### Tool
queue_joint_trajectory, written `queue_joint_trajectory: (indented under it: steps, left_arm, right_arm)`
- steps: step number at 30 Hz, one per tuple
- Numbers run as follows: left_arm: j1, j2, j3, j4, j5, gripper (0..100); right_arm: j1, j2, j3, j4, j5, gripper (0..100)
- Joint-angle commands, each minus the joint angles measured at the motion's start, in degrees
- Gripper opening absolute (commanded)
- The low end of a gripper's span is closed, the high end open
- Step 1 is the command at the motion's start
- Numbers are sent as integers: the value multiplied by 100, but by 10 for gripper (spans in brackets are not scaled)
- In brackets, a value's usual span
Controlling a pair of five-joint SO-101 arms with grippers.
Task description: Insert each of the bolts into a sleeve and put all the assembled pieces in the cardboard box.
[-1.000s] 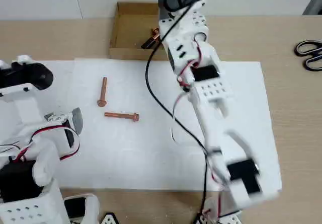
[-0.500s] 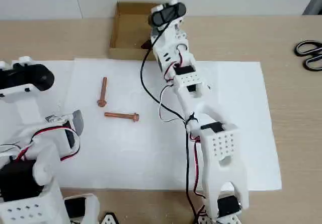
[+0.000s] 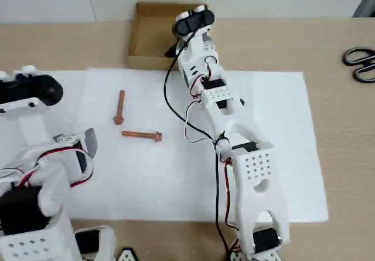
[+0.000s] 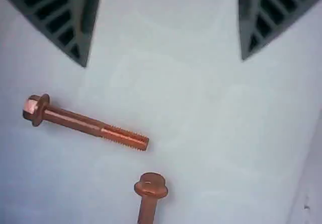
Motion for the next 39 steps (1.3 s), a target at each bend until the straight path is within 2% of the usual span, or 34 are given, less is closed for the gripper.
queue_joint_trajectory:
  steps: [1, 12, 21, 25, 33, 39]
  left_arm:
    - [-18, 0, -4, 26, -35, 184]
    - [-18, 0, -4, 26, -70, 184]
    - [-18, 0, 277, 35, -53, 184]
    - [-18, 0, 532, -53, -53, 184]
    - [-9, 0, 541, -62, -53, 184]
    - [-18, 0, 541, -62, -44, 184]
  right_arm:
    - [57, -321, -308, 48, 62, 208]
    - [75, -2791, -308, 2510, 62, 208]
    - [804, -4453, -290, 5464, 62, 208]
    - [1059, -4804, -290, 6668, 44, 210]
    - [1086, -4998, -281, 8532, 62, 209]
    - [989, -4778, 62, 8857, 79, 209]
